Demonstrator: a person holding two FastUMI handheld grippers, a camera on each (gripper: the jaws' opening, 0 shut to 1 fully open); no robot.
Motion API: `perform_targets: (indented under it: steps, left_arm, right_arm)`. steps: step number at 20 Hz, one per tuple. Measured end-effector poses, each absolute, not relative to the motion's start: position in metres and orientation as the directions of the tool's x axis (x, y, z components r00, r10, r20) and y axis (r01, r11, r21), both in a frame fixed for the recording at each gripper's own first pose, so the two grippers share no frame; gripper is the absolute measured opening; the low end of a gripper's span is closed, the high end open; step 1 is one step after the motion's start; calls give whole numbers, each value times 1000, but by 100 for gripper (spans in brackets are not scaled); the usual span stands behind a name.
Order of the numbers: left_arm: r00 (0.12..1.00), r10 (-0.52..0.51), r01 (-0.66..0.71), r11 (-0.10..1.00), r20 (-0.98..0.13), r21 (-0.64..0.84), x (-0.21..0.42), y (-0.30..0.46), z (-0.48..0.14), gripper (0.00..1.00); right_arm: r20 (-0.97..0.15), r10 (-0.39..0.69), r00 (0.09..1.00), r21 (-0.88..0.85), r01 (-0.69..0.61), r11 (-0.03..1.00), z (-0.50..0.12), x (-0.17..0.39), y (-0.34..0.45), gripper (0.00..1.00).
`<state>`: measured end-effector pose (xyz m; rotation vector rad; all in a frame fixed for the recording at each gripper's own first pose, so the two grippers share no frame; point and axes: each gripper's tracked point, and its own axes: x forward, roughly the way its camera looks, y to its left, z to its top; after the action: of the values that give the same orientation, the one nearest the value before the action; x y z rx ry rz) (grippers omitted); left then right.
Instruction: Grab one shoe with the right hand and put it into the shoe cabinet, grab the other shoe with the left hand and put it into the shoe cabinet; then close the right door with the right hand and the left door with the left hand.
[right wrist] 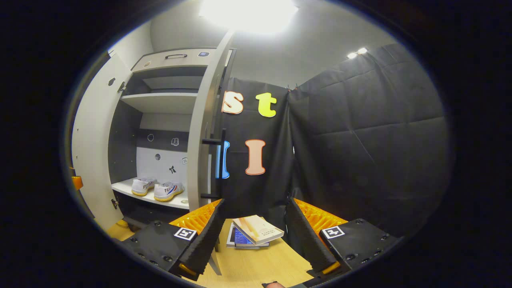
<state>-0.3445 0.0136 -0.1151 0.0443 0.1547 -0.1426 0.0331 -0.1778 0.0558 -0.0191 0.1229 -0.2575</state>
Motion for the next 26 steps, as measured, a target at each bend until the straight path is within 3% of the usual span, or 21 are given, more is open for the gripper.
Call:
perform_targets:
  steps: [7, 8, 11, 12, 15, 26]
  left_arm:
    - [986, -69, 76, 996, -153, 39, -364, 51, -107, 98]
    - [987, -54, 61, 997, -151, 43, -366, 58, -107, 98]
    - [989, -11, 20, 998, -148, 56, -374, 78, -102, 98]
    - [989, 3, 6, 998, -148, 60, -375, 85, -102, 98]
    - [988, 38, -28, 997, -149, 68, -379, 102, -104, 100]
    - [988, 46, -39, 998, -150, 44, -367, 133, -109, 100]
  right_arm:
    - [-123, -284, 951, -12, 285, 958, 57, 68, -188, 92]
    - [-131, -285, 950, -12, 286, 958, 55, 71, -186, 98]
    - [-152, -294, 944, 3, 298, 955, 49, 76, -181, 92]
    - [-147, -303, 942, 9, 307, 952, 49, 75, -181, 97]
    - [-136, -304, 943, 13, 308, 951, 50, 74, -171, 97]
    - [-126, -240, 963, 15, 244, 970, 55, 68, -126, 97]
